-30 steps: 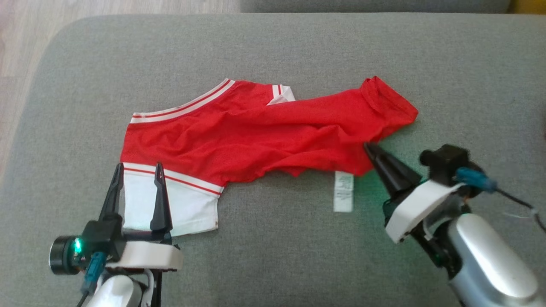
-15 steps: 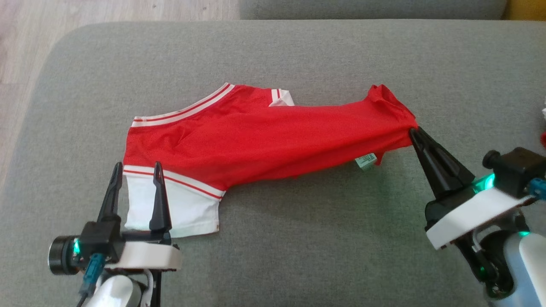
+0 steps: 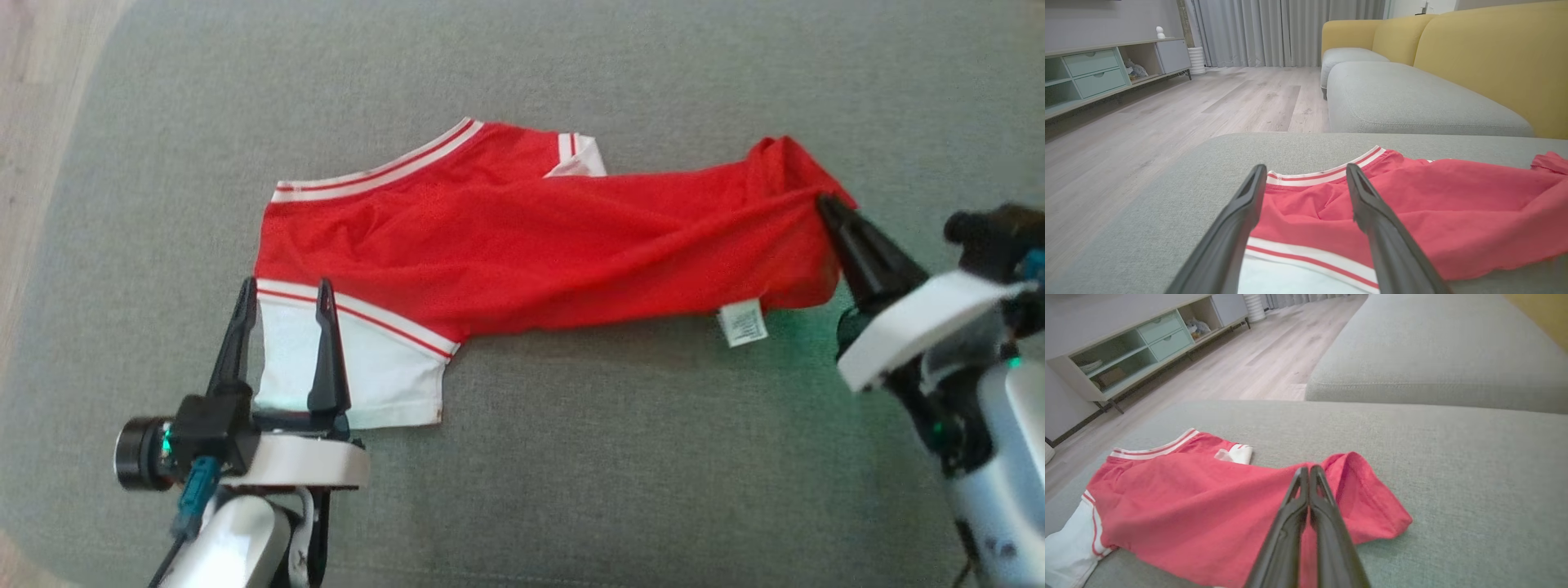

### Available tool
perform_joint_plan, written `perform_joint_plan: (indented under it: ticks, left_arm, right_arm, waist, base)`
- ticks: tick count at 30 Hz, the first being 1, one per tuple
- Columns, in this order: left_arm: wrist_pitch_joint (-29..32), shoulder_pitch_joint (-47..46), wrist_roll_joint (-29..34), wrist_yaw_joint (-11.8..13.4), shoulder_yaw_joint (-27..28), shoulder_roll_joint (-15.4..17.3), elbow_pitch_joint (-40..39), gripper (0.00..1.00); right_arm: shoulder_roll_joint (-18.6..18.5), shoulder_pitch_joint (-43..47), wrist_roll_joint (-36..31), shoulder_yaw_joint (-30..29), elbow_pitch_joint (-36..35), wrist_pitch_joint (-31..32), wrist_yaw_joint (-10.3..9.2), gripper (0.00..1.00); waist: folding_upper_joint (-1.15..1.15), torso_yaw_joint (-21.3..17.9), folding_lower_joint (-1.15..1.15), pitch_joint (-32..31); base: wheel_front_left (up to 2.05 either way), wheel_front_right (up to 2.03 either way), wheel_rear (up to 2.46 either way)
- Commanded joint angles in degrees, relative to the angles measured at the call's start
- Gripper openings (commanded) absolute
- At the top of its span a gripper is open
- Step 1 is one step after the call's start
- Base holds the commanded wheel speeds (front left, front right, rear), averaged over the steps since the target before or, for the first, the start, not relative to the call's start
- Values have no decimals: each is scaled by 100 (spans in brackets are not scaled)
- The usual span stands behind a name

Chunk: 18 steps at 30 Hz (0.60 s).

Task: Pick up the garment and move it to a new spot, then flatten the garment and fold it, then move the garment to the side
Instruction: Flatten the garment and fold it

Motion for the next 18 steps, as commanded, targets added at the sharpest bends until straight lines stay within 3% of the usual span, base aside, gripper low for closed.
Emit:
perform_joint_plan:
  ticks: [1, 3, 4, 5, 6, 7, 12, 18]
  left_arm:
    - [-73, -236, 23, -37, 171, 57, -118, 100]
    - [-97, -291, 30, -56, 161, 32, -74, 100]
    - [-108, -310, 32, -62, 158, 20, -49, 100]
    - [-117, -324, 33, -65, 157, 12, -26, 100]
    - [-126, -335, 33, -65, 158, 4, -4, 100]
    - [-135, -342, 32, -63, 162, -2, 16, 100]
    - [-164, -319, -2, -50, 214, 17, 115, 100]
    - [-162, -209, -60, -16, 306, 122, 157, 100]
  right_arm:
    - [-119, -256, 94, 81, 65, -70, -4, 0]
    - [-152, -475, 175, 118, 456, -189, -4, 0]
    - [-153, -553, 230, 140, 645, -253, -4, 9]
    - [-160, -623, 265, 159, 807, -341, -4, 41]
    - [-156, -672, 307, 171, 957, -434, -4, 94]
    - [-159, -706, 334, 187, 1081, -535, -4, 100]
    - [-196, -637, 319, 108, 1383, -1158, -4, 100]
    - [-215, -311, -302, -386, 1126, -1820, -4, 100]
  waist:
    - [0, 77, -1, 131]
    - [0, 92, -1, 194]
    - [0, 91, -1, 208]
    - [0, 82, -1, 224]
    - [0, 69, -1, 233]
    - [0, 50, -1, 236]
    - [0, -119, -1, 153]
    - [0, -335, -1, 9]
  base:
    - [0, 0, 0]
    - [0, 0, 0]
    - [0, 0, 0]
    - [0, 0, 0]
    - [0, 0, 0]
    - [0, 0, 0]
    - [0, 0, 0]
    - [0, 0, 0]
